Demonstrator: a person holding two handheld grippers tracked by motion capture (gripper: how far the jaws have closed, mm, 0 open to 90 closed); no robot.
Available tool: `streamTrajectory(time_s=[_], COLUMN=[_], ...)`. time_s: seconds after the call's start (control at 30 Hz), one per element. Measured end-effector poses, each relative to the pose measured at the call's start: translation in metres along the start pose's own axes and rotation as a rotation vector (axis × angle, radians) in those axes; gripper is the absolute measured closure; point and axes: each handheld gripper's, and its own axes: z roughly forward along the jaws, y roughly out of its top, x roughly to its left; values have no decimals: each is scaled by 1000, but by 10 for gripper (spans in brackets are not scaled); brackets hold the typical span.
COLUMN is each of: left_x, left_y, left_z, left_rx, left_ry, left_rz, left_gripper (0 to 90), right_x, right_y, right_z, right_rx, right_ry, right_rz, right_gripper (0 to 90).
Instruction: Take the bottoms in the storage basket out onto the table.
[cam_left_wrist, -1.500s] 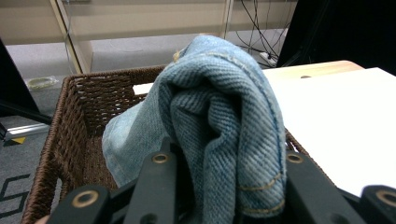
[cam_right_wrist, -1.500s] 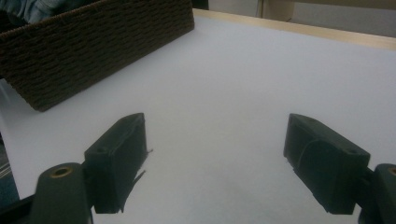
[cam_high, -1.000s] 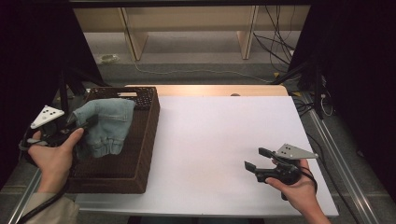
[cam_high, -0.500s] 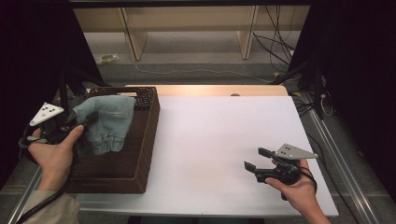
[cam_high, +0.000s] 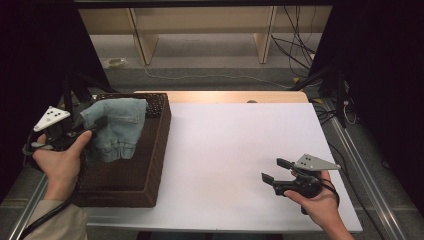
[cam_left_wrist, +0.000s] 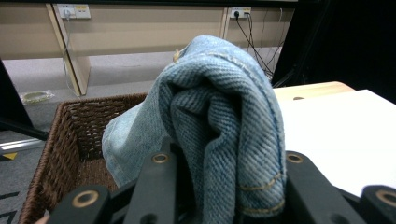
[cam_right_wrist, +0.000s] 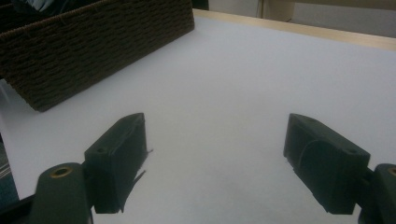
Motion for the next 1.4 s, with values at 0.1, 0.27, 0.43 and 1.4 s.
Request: streamTrajectory(time_s=[0.1,0.27,0.43,1.4], left_x=[-1,-2,-4,-10], left_y=[1,3,5,14], left_z=[0,1,2,5], left_rx=[-5,-10,-14,-41], left_ry=[-1,-4,-9,-25], left_rz=[-3,-3,-4,-7], left_gripper=[702,702,702,702], right_x=[0,0,0,0], right_y=[0,0,0,0], right_z=[0,0,0,0], right_rx=[0,-1,-2,-4], right_ry=[0,0,0,3], right_rz=[0,0,-2,0], right_gripper=[223,223,223,223])
